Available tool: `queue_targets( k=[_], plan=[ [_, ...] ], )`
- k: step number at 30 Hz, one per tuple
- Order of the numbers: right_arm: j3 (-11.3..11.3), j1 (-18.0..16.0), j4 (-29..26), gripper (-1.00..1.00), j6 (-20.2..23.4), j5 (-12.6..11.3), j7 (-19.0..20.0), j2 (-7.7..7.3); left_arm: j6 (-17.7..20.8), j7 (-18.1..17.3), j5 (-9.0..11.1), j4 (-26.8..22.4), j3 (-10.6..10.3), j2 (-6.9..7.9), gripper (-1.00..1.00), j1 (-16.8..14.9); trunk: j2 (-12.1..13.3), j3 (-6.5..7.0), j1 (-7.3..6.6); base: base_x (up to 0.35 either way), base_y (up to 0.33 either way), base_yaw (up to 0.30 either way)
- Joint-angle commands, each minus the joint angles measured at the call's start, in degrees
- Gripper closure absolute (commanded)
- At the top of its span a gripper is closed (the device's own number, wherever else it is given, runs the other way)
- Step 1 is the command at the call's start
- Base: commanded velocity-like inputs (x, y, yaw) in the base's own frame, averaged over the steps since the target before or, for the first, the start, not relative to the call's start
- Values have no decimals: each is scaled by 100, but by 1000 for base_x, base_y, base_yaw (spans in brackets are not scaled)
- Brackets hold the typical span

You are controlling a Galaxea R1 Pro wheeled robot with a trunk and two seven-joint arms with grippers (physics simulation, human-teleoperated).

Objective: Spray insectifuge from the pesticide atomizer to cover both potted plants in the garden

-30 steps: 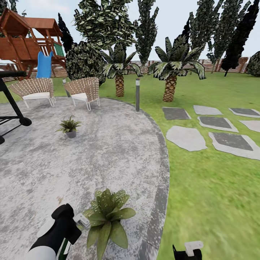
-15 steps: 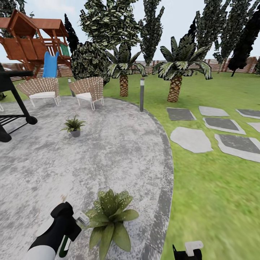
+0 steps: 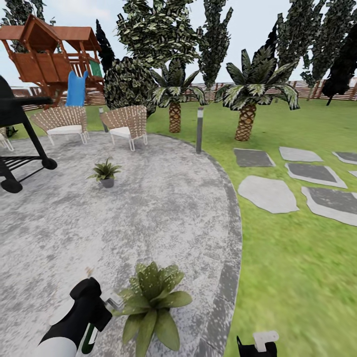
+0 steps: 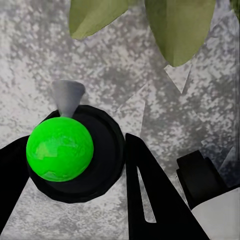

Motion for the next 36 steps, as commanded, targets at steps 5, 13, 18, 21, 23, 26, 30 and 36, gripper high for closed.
queue_targets(
  k=[5, 13, 18, 21, 23, 26, 30, 36],
  plan=[
    [18, -3, 6, -100, -8, 48, -42, 0, 26, -48, -40, -9, 20, 0, 100, -4, -2, -5, 0, 91, -245, 4],
    [18, -3, 8, -100, -8, 48, -42, 0, 26, -48, -48, -9, 16, 6, 100, -4, -2, -5, 0, -95, -260, 0],
    [18, -3, 0, -100, -8, 48, -42, 0, 26, -48, -46, -9, 21, 16, 100, -4, -2, -5, 0, -176, -189, 0],
    [18, -3, -1, -100, -8, 48, -42, 0, 26, -48, -45, -9, 21, 13, 100, -4, -2, -5, 0, -142, -100, 30],
    [18, -3, 0, -100, -8, 48, -42, 0, 26, -48, -44, -9, 21, 13, 100, -4, -2, -5, 0, -35, -20, 170],
    [18, -3, 1, -100, -8, 48, -43, 0, 26, -48, -46, -16, 21, 17, 100, -5, -2, -5, 0, -9, -5, 249],
    [18, -3, -1, -100, -8, 48, -42, 0, 26, -48, -46, -13, 20, 11, 100, -4, -2, -5, 0, -1, 0, 275],
    [10, -3, -1, -100, -8, 48, -51, -21, -7, -118, -68, 83, -71, -22, 100, 6, -2, -5, 0, 0, 0, 152]
  ],
)
